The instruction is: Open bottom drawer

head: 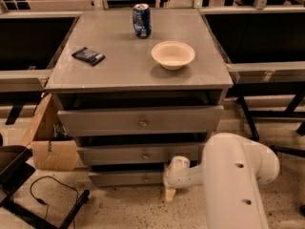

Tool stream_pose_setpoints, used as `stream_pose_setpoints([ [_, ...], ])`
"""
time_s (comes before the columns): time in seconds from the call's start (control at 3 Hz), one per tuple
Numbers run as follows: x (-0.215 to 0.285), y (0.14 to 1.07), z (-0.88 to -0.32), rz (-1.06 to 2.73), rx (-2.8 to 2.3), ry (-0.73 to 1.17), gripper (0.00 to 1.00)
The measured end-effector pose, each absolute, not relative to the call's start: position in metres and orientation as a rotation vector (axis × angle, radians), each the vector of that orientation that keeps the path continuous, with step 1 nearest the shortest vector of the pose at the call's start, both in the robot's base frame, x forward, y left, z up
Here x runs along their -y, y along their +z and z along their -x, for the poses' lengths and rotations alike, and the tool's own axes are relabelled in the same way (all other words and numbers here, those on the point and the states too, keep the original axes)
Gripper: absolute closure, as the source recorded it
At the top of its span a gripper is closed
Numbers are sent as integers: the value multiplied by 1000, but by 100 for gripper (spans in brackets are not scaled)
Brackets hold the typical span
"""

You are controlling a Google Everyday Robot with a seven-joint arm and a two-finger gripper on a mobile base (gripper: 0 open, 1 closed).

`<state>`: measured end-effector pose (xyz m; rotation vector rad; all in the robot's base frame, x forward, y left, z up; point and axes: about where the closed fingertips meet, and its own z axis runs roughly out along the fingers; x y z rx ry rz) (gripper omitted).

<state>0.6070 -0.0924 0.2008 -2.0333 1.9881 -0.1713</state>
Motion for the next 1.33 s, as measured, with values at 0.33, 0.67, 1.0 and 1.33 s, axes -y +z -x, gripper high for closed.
stream_pose_setpoints([
  [0.33,87,186,-625,2028,-2044,-176,0],
  [0.67,88,173,-628,2018,-2098,-173,19],
  [1.0,99,176,-609,2011,-2117,-142,42],
  [1.33,110,178,-598,2021,-2134,-135,65],
])
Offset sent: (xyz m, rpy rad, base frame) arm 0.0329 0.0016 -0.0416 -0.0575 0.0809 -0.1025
